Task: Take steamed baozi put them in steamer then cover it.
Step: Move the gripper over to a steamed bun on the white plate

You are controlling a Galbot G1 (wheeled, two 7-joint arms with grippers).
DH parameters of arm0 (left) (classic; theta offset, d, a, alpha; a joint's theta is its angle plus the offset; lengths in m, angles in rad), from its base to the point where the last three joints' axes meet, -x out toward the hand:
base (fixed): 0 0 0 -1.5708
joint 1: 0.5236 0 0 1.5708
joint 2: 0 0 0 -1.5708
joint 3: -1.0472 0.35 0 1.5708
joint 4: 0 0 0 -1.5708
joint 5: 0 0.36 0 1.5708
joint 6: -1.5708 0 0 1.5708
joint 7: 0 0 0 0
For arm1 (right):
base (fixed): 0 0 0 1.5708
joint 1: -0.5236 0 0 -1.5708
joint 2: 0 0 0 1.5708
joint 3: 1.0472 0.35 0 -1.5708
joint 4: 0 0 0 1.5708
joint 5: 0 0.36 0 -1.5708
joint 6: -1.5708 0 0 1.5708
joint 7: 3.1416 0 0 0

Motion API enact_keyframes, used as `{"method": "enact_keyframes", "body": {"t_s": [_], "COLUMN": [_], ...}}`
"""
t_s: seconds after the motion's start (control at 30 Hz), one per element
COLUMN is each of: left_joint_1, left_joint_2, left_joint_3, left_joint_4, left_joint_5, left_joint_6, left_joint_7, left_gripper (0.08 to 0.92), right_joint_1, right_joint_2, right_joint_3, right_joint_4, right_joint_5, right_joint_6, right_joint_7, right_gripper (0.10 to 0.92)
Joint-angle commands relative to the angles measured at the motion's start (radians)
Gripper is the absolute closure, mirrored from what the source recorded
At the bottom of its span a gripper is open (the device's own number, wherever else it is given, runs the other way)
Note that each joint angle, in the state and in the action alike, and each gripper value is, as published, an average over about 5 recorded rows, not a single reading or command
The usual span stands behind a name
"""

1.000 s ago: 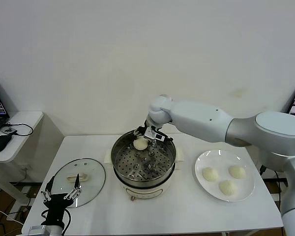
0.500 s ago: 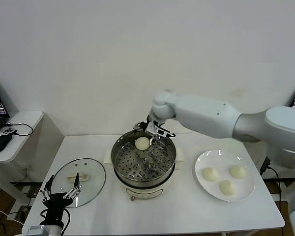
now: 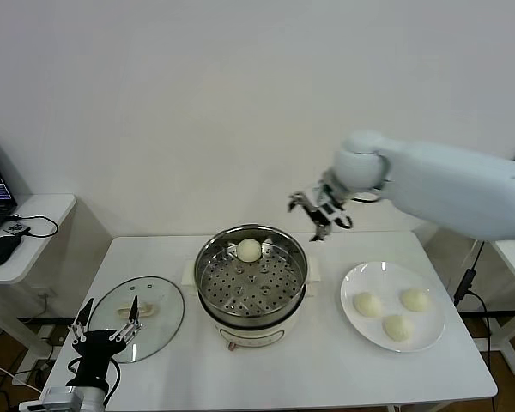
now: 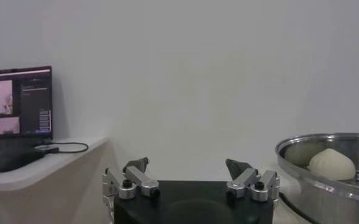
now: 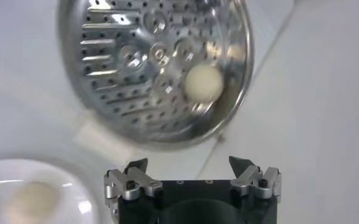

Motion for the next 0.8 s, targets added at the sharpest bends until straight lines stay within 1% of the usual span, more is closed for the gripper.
{"method": "enact_keyframes", "body": {"t_s": [0.03, 0.17, 0.33, 0.53, 0.8], "left_joint_1": [-0.008, -0.010, -0.009, -0.003, 0.003], "left_joint_2": [0.016, 0.013, 0.010, 0.012, 0.004], "left_joint_3": [0.004, 0.008, 0.007, 0.005, -0.002], "left_joint_4": [0.011, 0.012, 0.013, 0.014, 0.025], "left_joint_5": [0.003, 0.011, 0.015, 0.022, 0.024], "left_joint_6": [0.008, 0.009, 0.012, 0.017, 0.017], "left_joint_7": [0.001, 0.002, 0.002, 0.002, 0.001], "left_gripper": [0.177, 0.177, 0.177, 0.177, 0.177], "right_joint_1": [-0.065, -0.206, -0.397, -0.569, -0.694], "right_joint_2": [-0.307, -0.319, -0.297, -0.242, -0.150], "right_joint_3": [-0.014, 0.051, 0.197, 0.325, 0.423], "right_joint_4": [0.163, 0.147, 0.093, -0.017, -0.155], "right_joint_5": [-0.017, -0.048, -0.104, -0.240, -0.305], "right_joint_6": [-0.152, -0.145, -0.128, -0.062, -0.034], "right_joint_7": [-0.014, -0.012, -0.019, -0.039, -0.029], "right_gripper": [0.203, 0.203, 0.202, 0.202, 0.203]}}
